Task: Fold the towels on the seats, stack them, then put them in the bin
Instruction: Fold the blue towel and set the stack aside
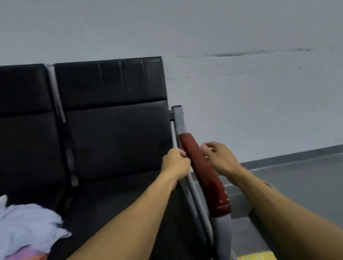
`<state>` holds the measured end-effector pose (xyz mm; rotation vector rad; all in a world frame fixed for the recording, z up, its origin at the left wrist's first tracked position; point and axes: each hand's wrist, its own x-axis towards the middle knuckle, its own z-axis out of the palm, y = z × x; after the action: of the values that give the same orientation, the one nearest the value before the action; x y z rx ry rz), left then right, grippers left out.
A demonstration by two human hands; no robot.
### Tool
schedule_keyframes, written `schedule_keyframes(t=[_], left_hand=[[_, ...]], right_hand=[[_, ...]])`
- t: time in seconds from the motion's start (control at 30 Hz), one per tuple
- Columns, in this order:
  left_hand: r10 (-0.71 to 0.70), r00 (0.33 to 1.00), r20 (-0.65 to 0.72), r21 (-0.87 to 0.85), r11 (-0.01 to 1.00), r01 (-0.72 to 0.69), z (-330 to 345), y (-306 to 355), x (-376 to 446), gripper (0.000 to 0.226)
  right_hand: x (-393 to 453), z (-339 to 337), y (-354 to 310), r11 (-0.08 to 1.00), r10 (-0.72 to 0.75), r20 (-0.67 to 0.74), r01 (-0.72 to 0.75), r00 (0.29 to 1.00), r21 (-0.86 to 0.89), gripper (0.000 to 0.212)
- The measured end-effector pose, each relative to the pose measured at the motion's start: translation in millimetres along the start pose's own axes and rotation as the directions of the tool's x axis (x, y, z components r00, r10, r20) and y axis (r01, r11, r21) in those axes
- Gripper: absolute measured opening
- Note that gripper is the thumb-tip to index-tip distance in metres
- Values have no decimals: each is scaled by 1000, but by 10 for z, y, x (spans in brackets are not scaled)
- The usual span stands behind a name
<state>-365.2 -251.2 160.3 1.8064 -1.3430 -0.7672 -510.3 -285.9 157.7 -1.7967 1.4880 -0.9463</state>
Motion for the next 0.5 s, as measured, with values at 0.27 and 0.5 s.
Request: schedule_keyframes(t=[0.27,0.5], left_hand=[[-237,925,-298,-64,972,228,-1944,-1515,-278,25],[-471,788,-397,-165,881,443,-2903,-2972,-757,25]], right_hand=[[-227,2234,-1230,983,-182,383,176,906,50,30],[-791,3926,-1554,967,-179,660,252,729,-16,23]])
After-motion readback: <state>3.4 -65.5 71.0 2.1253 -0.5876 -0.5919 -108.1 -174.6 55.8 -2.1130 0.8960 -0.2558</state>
